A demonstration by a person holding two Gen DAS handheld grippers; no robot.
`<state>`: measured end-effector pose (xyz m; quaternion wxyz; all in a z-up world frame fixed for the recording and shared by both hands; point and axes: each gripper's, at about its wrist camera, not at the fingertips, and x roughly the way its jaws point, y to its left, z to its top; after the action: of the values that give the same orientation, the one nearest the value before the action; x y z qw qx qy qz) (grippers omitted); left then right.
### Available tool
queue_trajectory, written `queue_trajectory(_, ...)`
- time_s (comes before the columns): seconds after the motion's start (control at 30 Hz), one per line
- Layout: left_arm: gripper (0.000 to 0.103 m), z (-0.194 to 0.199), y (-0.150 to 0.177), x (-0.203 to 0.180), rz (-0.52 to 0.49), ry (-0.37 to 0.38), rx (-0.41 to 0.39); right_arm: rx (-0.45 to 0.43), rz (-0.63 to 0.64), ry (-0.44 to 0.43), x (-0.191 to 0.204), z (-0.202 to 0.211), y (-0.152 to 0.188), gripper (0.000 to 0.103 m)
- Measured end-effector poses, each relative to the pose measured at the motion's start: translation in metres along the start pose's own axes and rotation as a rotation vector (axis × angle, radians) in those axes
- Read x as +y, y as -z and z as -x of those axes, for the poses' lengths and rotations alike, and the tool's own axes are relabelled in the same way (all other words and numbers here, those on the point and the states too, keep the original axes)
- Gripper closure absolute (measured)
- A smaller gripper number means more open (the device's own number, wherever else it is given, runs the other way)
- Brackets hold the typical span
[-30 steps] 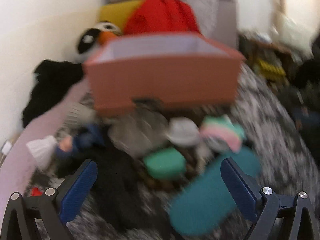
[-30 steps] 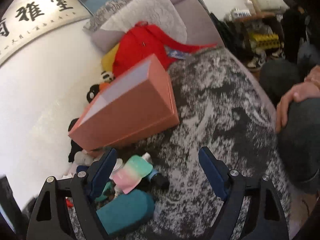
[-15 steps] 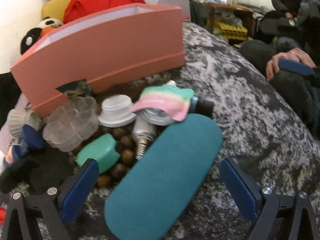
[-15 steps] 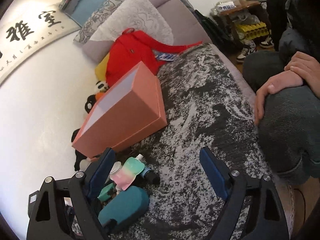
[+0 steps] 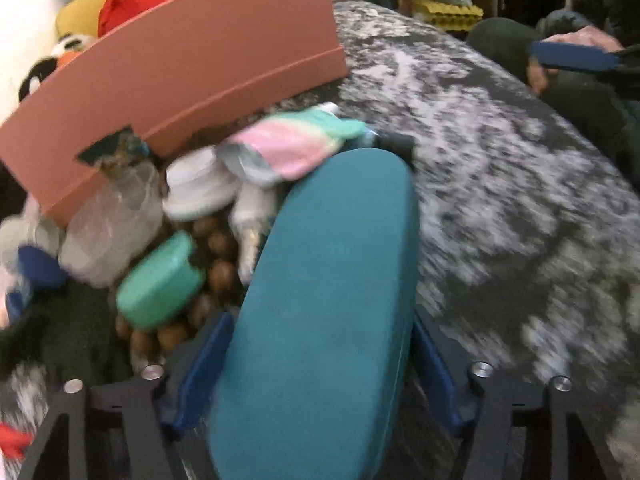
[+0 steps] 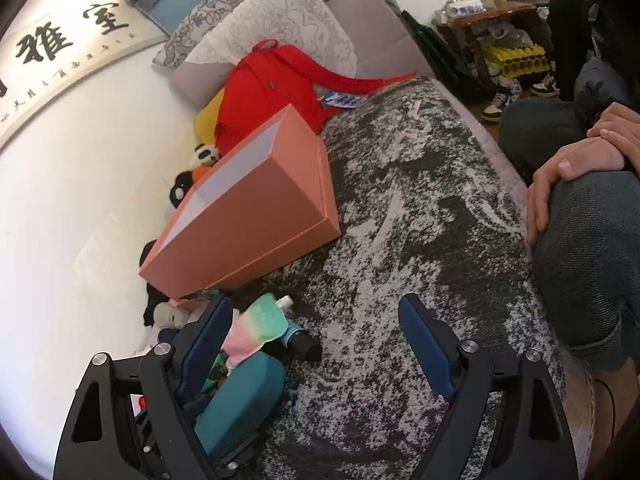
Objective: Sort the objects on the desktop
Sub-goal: 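Grasp the teal glasses case with the left gripper while the right grasps the pastel tube, then drop the pastel tube into the pink box with the right gripper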
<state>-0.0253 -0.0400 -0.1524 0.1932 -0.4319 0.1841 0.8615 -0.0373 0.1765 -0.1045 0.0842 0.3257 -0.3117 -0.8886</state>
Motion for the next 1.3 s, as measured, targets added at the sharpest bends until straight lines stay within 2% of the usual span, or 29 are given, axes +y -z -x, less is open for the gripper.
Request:
queue_trajectory(0.1,0.032,0.020,0.017,-0.003,0.019,0.049,-0.001,0.093,-0.056,-0.177,0.000,-0.012,0.000,0.026)
queue_trajectory(0.2,0.032,0.031,0.034,-0.005,0.034,0.109,0.006,0.233,-0.168,-0.445,0.001,-0.037,0.000,0.032)
queue_trajectory(0.27,0.031,0.031,0.042,-0.006,0.031,0.124,0.010,0.315,-0.223,-0.550,0.003,-0.060,0.000,0.034)
queue_trajectory(0.3,0.032,0.032,0.043,-0.005,0.034,0.129,0.001,0.343,-0.239,-0.563,0.004,-0.068,0.002,0.037)
queue_trajectory(0.37,0.031,0.032,0.043,0.000,0.060,0.153,-0.006,0.393,-0.272,-0.540,0.003,-0.087,0.010,0.039)
queue_trajectory(0.5,0.031,0.029,0.040,0.010,0.103,0.204,-0.009,0.488,-0.339,-0.460,-0.006,-0.127,0.028,0.053)
queue_trajectory(0.57,0.031,0.028,0.040,0.011,0.107,0.211,-0.010,0.489,-0.397,-0.460,-0.013,-0.146,0.029,0.054)
queue_trajectory(0.67,0.031,0.028,0.040,0.011,0.111,0.208,-0.014,0.441,-0.500,-0.508,-0.024,-0.166,0.023,0.056)
queue_trajectory(0.7,0.031,0.028,0.040,0.010,0.113,0.205,-0.014,0.418,-0.512,-0.508,-0.027,-0.168,0.020,0.062)
queue_trajectory(0.73,0.031,0.029,0.040,0.010,0.115,0.203,-0.015,0.398,-0.483,-0.478,-0.027,-0.167,0.017,0.082)
queue_trajectory(0.77,0.031,0.029,0.039,0.010,0.116,0.200,-0.014,0.380,-0.448,-0.450,-0.026,-0.165,0.015,0.083)
queue_trajectory(0.9,0.032,0.035,0.030,0.015,0.137,0.197,-0.017,0.319,-0.210,-0.332,-0.007,-0.129,0.008,0.086)
queue_trajectory(0.97,0.037,0.040,0.021,0.018,0.152,0.189,-0.034,0.268,-0.097,-0.277,0.007,-0.105,0.003,0.086)
queue_trajectory(1.0,0.053,0.044,0.015,0.020,0.154,0.180,-0.050,0.236,-0.052,-0.265,0.014,-0.094,0.001,0.086)
queue_trajectory(1.03,0.063,0.047,0.006,0.023,0.158,0.161,-0.060,0.201,-0.010,-0.256,0.021,-0.083,-0.003,0.086)
queue_trajectory(1.13,0.065,0.047,-0.017,0.035,0.202,0.144,-0.056,0.099,0.104,-0.233,0.041,-0.051,-0.013,0.086)
queue_trajectory(1.3,0.067,0.051,-0.039,0.053,0.245,0.103,-0.137,-0.003,0.214,-0.238,0.063,-0.014,-0.027,0.086)
